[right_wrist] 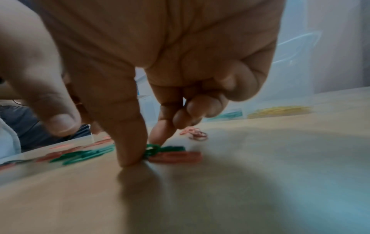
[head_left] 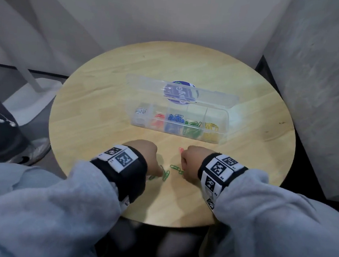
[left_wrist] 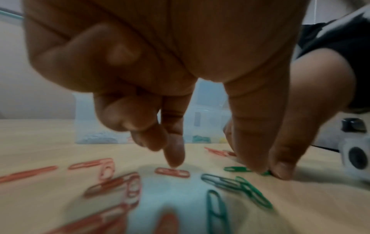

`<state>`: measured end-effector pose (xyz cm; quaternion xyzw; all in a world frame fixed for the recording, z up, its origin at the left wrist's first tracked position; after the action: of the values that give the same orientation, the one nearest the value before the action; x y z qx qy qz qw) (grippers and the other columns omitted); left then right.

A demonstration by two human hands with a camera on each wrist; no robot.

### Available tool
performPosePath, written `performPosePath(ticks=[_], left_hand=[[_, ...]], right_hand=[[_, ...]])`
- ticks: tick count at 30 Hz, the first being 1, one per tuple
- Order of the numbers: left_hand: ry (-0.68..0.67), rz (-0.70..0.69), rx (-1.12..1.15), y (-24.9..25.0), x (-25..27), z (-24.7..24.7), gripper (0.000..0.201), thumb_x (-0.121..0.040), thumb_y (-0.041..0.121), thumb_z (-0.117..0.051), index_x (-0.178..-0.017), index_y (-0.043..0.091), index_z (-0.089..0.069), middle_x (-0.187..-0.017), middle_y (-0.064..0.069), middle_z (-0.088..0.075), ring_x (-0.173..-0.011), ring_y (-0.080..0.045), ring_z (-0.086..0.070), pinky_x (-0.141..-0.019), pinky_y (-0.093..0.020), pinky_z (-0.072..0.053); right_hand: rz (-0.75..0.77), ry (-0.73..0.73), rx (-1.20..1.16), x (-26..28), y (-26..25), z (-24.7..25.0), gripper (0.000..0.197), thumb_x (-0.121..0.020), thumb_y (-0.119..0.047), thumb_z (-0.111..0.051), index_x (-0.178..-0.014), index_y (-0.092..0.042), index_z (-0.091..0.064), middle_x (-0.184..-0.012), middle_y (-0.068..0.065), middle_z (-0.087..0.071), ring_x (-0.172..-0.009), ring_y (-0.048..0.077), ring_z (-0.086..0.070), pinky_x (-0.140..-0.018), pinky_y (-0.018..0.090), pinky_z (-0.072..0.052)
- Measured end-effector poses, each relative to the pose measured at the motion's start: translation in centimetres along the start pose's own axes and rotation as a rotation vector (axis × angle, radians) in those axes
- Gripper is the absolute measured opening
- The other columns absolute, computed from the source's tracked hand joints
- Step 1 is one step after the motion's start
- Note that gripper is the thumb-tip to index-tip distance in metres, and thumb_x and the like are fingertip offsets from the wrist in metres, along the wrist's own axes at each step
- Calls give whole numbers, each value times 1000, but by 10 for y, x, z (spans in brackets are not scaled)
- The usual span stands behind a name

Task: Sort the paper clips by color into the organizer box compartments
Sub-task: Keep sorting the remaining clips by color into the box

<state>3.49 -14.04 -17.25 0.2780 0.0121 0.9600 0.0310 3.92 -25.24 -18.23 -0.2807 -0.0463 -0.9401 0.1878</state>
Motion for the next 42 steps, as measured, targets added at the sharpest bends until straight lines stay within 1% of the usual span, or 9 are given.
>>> performPosePath(ticks=[1,3,6,14,17,22,31,38,42], left_hand=[[-3,5,-6,2,0,-4,36,-72,53,-64,-84,20,-55,-83,1,-59,-79,-20,-55,-64,-28,-40],[-7,5,-21,9,2,-10,40,-71,58,-64,-81,21,-52,-77,3,-56,-77,-20,-55,-62,-27,-39],[18,7,11,17,1,-13,40,-74,54,-64,-83,18,-52,-71,2,-52,-72,-20,-53,-58,-28,-37],[36,2,35,26,-9,-18,19,-83,24,-57,-94,11,-65,-79,-2,-55,-76,-21,-53,-63,-28,-38],[30,-2,25,28,-11,-19,21,-84,21,-55,-99,11,-66,-84,-2,-57,-78,-21,-52,-65,-27,-39],[19,9,55,31,-10,-19,23,-82,20,-55,-99,12,-67,-97,-5,-66,-87,-23,-60,-67,-27,-42],[47,21,56,25,-11,-3,23,-82,26,-58,-97,11,-69,-99,-6,-69,-91,-23,-64,-68,-27,-43],[-13,15,941,-5,-12,28,21,-86,4,-52,-66,9,-56,-68,-11,-62,-46,-12,-59,-43,-15,-47],[40,112,1436,-25,-4,46,25,-91,3,-42,-67,6,-48,-59,-9,-61,-40,-10,-58,-38,-12,-46]], right_hand=[[8,0,15,0,-1,-1,21,-95,-20,-42,-110,-13,-56,-74,4,-45,-78,26,-50,-78,33,-49],[3,-30,25,-2,-1,-3,14,-94,-19,-42,-81,-19,-46,-64,2,-39,-77,27,-49,-81,33,-49],[-31,-61,43,-4,1,-4,47,-89,-19,-50,-59,-21,-14,-62,1,-38,-78,24,-49,-73,30,-45],[-12,-104,27,0,2,-2,25,-88,-18,-48,-71,-12,-30,-65,2,-43,-80,25,-52,-76,32,-48],[-5,-46,-19,3,7,2,36,-87,-17,-45,-58,-19,-25,-66,3,-43,-75,23,-48,-69,30,-45],[17,68,-602,8,33,22,11,-83,-19,-61,-73,-18,-58,-73,-2,-61,-68,12,-55,-69,27,-50],[-28,-70,-1444,4,46,10,24,-91,9,-42,-79,-7,-56,-65,10,-54,-50,12,-58,-46,18,-52],[-34,-136,-1689,0,31,19,21,-95,-3,-36,-77,-6,-47,-67,7,-45,-58,16,-46,-42,16,-46],[-61,3,-1200,-4,37,24,26,-90,-20,-58,-67,-14,-47,-61,3,-48,-52,15,-43,-48,23,-41]])
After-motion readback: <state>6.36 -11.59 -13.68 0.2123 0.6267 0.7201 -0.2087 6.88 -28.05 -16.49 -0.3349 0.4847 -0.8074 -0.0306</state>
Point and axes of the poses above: each hand's wrist, its own x-axis away from the middle knuckle, its own z-axis out of the back of the hand, y = z × x, the point moved 8 cm from there along -x, towards the middle knuckle
